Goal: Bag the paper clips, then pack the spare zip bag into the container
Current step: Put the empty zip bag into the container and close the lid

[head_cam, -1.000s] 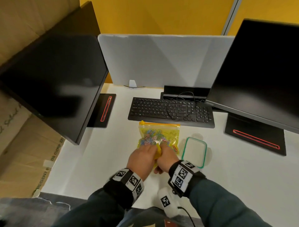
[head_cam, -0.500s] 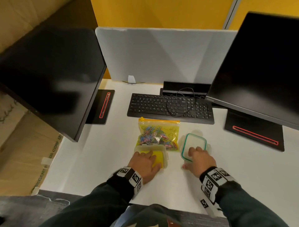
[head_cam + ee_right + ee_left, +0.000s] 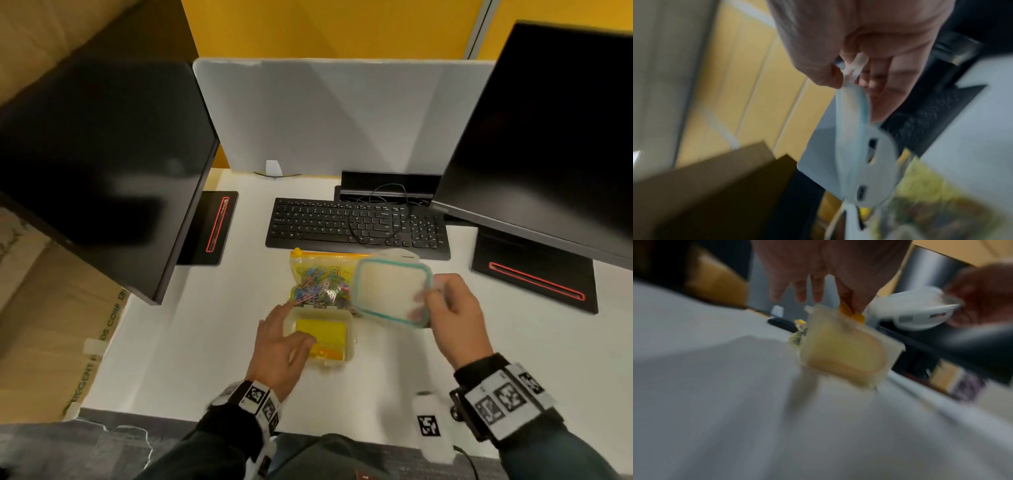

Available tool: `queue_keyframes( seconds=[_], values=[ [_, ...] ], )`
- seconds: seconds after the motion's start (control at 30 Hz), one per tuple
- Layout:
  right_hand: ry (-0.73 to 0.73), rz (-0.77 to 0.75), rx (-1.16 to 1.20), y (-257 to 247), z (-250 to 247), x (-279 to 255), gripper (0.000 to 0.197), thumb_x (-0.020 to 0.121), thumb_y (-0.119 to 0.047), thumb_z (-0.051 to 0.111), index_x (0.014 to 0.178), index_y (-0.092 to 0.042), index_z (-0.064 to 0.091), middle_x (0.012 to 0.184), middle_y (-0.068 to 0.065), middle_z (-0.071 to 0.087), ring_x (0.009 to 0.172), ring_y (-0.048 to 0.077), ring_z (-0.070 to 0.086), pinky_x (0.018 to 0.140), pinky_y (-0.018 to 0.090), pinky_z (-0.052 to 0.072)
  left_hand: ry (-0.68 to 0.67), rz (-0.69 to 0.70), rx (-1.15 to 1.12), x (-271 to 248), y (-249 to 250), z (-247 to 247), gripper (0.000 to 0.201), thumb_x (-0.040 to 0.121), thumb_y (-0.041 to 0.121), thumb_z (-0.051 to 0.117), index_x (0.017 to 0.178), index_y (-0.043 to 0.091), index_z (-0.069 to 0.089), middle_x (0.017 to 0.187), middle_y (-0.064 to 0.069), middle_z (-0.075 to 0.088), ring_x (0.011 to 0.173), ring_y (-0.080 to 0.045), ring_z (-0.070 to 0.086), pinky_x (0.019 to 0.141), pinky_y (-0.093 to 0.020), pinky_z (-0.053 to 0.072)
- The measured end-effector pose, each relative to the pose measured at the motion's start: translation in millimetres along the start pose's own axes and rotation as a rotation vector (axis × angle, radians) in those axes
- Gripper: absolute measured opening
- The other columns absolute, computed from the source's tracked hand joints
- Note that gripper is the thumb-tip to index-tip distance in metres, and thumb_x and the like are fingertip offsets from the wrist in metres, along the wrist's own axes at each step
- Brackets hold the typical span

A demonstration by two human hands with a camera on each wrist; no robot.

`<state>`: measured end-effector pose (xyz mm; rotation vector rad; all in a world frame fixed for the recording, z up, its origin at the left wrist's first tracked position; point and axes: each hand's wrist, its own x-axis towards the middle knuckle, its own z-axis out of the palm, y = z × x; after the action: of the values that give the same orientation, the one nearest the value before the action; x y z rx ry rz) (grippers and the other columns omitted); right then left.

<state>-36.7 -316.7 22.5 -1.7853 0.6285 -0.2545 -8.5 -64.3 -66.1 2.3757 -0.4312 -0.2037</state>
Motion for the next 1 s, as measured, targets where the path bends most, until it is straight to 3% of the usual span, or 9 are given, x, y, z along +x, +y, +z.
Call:
queue_keyframes(
  seconds=[0.07,0.17,0.27,0.37,0.43,0.53,0.6,0.73,1.0],
  values=[
    [-0.151,0.257,0.345,-2,17,1,0.024,0.088,0.004,0.042,0.078,-0.015,0.054,0.075,0.010,0.059,0.057,0.022,0.060,0.053,0.033,0.055,0.063,-0.182,-0.285,3,5,-4,0.018,0.082,0.026,0.064,0.071,0.040,0.069,0.136,0.007,0.033,0.126,-0.011,0.030,0.108,-0.032,0.025],
    [-0.387,0.483,0.395,14,44,-2,0.015,0.088,0.003,0.048,0.085,-0.009,0.057,0.077,0.010,0.062,0.057,0.018,0.064,0.049,0.031,0.057,0.150,-0.328,-0.420,7,9,-6,0.035,0.071,0.002,0.074,0.077,0.034,0.061,0.118,0.001,0.041,0.103,-0.015,0.048,0.087,-0.027,0.048],
    [-0.364,0.449,0.160,35,61,-5,0.006,0.087,-0.001,0.057,0.088,-0.007,0.056,0.089,0.013,0.060,0.071,0.025,0.062,0.056,0.035,0.057,0.175,-0.412,-0.455,7,4,-8,0.030,0.067,0.005,0.074,0.084,0.023,0.056,0.097,-0.003,0.057,0.072,-0.016,0.056,0.061,-0.023,0.049],
    [-0.345,0.351,-0.036,45,65,-7,0.023,0.084,-0.005,0.063,0.069,-0.016,0.049,0.075,0.007,0.052,0.064,0.020,0.056,0.052,0.030,0.053,0.184,-0.488,-0.658,7,1,-13,0.013,0.078,0.005,0.065,0.078,0.018,0.060,0.086,-0.010,0.063,0.064,-0.023,0.061,0.063,-0.041,0.057],
    [-0.352,0.288,-0.135,48,64,-8,0.029,0.082,-0.007,0.065,0.064,-0.016,0.044,0.067,0.004,0.047,0.060,0.018,0.051,0.048,0.027,0.050,0.153,-0.536,-0.833,8,0,-18,0.013,0.085,-0.001,0.054,0.081,0.010,0.060,0.084,-0.013,0.061,0.064,-0.021,0.062,0.059,-0.032,0.059],
    [-0.366,0.205,-0.251,42,65,-4,0.011,0.082,-0.009,0.065,0.086,-0.015,0.056,0.076,0.006,0.055,0.061,0.018,0.053,0.042,0.024,0.048,0.120,-0.662,-1.057,12,-1,-29,0.019,0.089,0.002,0.040,0.087,0.009,0.058,0.078,-0.010,0.061,0.060,-0.019,0.060,0.059,-0.030,0.054],
    [-0.379,0.142,-0.328,38,67,-2,0.022,0.081,-0.012,0.066,0.101,-0.016,0.057,0.075,0.005,0.055,0.061,0.019,0.054,0.044,0.027,0.050,0.114,-0.709,-1.027,13,1,-32,0.016,0.088,0.007,0.043,0.092,0.008,0.058,0.079,-0.008,0.061,0.065,-0.021,0.058,0.064,-0.031,0.052],
    [-0.364,0.043,-0.400,31,74,-1,0.024,0.079,-0.014,0.069,0.097,-0.018,0.054,0.063,-0.002,0.046,0.063,0.020,0.050,0.068,0.038,0.054,0.109,-0.565,-0.721,15,1,-24,0.015,0.078,0.012,0.069,0.091,0.013,0.061,0.076,-0.002,0.058,0.069,-0.018,0.058,0.068,-0.036,0.052],
    [-0.361,0.281,-0.204,38,73,4,0.019,0.083,-0.013,0.065,0.079,-0.019,0.047,0.101,0.013,0.059,0.088,0.034,0.064,0.062,0.040,0.060,0.095,-0.499,-0.551,24,1,-21,0.017,0.075,0.022,0.072,0.086,0.025,0.059,0.070,-0.004,0.056,0.066,-0.021,0.059,0.066,-0.036,0.054]
  ],
)
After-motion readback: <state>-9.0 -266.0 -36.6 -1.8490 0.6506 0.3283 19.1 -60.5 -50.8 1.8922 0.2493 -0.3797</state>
